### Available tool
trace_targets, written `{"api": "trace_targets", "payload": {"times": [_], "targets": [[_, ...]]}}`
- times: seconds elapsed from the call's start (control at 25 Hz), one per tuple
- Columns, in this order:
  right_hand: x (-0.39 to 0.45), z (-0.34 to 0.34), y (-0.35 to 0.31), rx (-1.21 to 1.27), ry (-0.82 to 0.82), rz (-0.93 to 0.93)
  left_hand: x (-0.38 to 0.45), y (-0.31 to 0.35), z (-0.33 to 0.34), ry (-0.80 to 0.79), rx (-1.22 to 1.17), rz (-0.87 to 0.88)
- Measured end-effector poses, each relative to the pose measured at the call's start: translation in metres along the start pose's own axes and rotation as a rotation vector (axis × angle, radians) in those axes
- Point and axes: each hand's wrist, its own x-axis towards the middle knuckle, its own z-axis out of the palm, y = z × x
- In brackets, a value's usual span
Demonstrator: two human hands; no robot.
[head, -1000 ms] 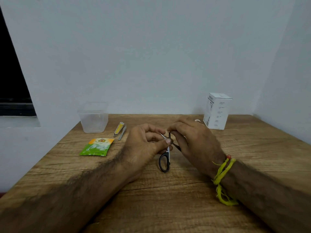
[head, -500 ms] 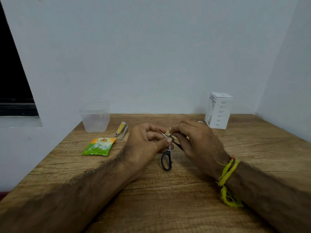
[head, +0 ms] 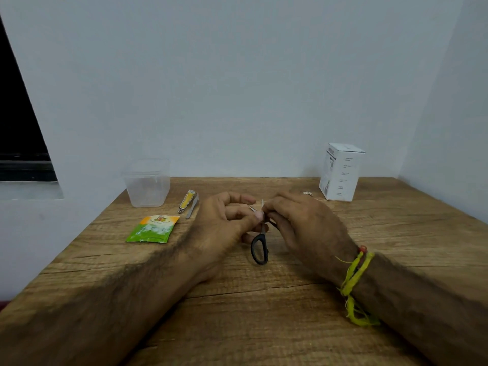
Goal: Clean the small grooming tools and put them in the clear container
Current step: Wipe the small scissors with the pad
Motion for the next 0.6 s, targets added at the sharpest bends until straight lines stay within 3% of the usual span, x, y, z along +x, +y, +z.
{"api": "trace_targets", "payload": {"times": [0.2, 0.6], "targets": [[0.0004, 0.0035, 0.0015, -0.001, -0.020, -0.036, 0.0024, 0.0039, -0.0022, 0.008, -0.047, -0.110], [-0.0001, 0.0024, 0.0006, -0.050, 0.004, -0.063, 0.0021, 0.0004, -0.0023, 0.023, -0.097, -0.056]]}}
